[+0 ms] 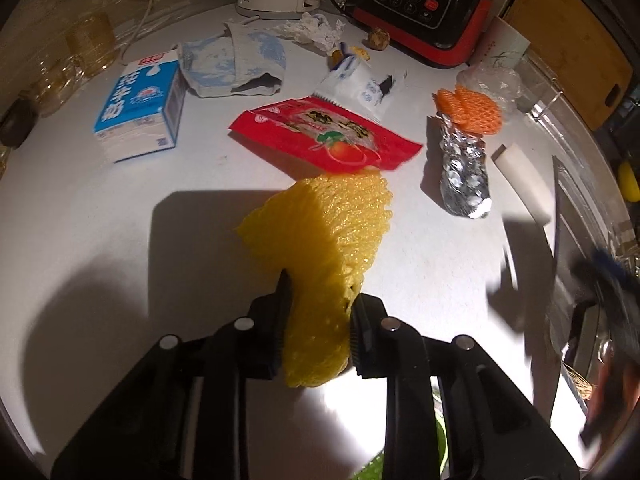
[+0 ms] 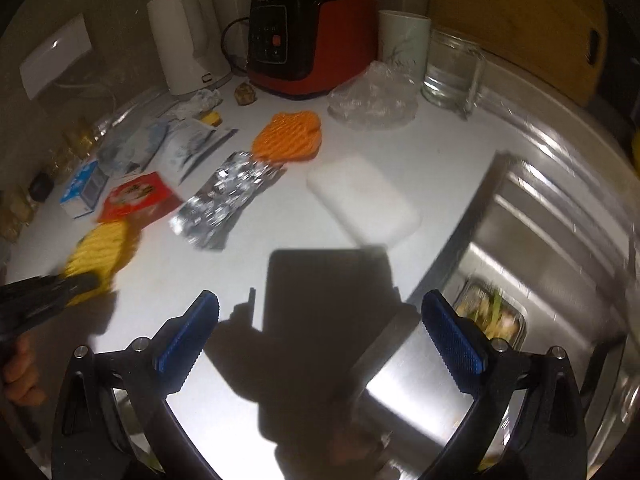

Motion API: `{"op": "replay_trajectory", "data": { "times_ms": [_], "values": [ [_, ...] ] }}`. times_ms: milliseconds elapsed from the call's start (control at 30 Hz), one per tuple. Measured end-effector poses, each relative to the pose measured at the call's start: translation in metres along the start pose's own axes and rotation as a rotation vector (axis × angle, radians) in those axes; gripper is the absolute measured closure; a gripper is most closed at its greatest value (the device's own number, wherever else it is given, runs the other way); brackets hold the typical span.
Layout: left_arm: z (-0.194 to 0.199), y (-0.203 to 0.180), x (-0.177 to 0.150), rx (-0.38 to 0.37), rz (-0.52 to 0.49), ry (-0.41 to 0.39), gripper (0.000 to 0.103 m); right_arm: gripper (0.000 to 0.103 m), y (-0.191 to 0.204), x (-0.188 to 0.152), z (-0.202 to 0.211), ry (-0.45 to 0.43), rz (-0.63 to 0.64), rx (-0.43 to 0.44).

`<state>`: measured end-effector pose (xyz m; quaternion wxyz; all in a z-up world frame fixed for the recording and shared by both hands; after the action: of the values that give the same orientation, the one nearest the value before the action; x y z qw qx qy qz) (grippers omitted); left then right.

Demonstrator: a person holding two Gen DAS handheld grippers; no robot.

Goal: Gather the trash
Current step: 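Grasp the white sponge block with the right gripper while the left gripper carries the yellow net, then release the yellow net and white sponge into the green basket with both grippers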

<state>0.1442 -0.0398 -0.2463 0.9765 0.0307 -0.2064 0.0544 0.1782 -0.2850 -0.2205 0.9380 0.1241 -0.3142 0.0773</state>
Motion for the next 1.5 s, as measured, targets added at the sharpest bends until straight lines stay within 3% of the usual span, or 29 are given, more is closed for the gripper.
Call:
{"op": "replay_trajectory", "data": {
  "times_ms": [167,300,367,433,500,733,933,1100,1267,1500],
  "values": [
    [0.019,0.000,-0.017,-0.019,-0.039,-0.026,0.078,0.003,-0.023,0.034,-0.039,0.053,0.170,-0.023],
    [0.033,-0.004,-0.029,-0.045,-0.059,-0.043,0.078,0.004,-0.036,0.048,-0.067,0.096,0.233,-0.008],
    [0.040,-0.008,-0.035,-0.065,-0.068,-0.053,0.078,0.011,-0.042,0.050,-0.078,0.120,0.234,0.002],
    [0.048,-0.012,-0.039,-0.074,-0.084,-0.065,0.078,0.032,-0.046,0.048,-0.086,0.146,0.211,0.035],
    [0.056,-0.017,-0.044,-0.084,-0.101,-0.076,0.078,0.036,-0.048,0.048,-0.087,0.145,0.167,0.085],
    [0.079,-0.047,-0.063,-0.137,-0.193,-0.079,0.078,0.039,-0.034,0.029,-0.062,0.112,0.146,0.091],
    [0.094,-0.074,-0.096,-0.195,-0.344,-0.057,0.078,0.039,0.002,-0.021,0.010,0.031,0.052,0.103],
    [0.100,-0.082,-0.136,-0.230,-0.483,-0.030,0.078,0.038,0.044,-0.098,0.060,0.015,-0.077,0.113],
    [0.092,-0.082,-0.177,-0.250,-0.610,0.022,0.077,0.038,0.079,-0.176,0.085,0.045,-0.157,0.086],
    [0.079,-0.077,-0.219,-0.284,-0.743,0.094,0.073,0.038,0.103,-0.235,0.089,0.089,-0.255,0.060]
  ]
}}
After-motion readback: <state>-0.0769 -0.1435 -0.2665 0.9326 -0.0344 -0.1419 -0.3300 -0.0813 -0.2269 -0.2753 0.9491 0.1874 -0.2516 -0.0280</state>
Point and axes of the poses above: each gripper's, at about its wrist camera, not at the fingertips, and z roughly against the way its jaws point, y to its left, x to its top, the point moved 10 cm from there along -z, roughly the way its jaws point, and after that the axes turned 13 degrees about x, right-handed, at the moved point
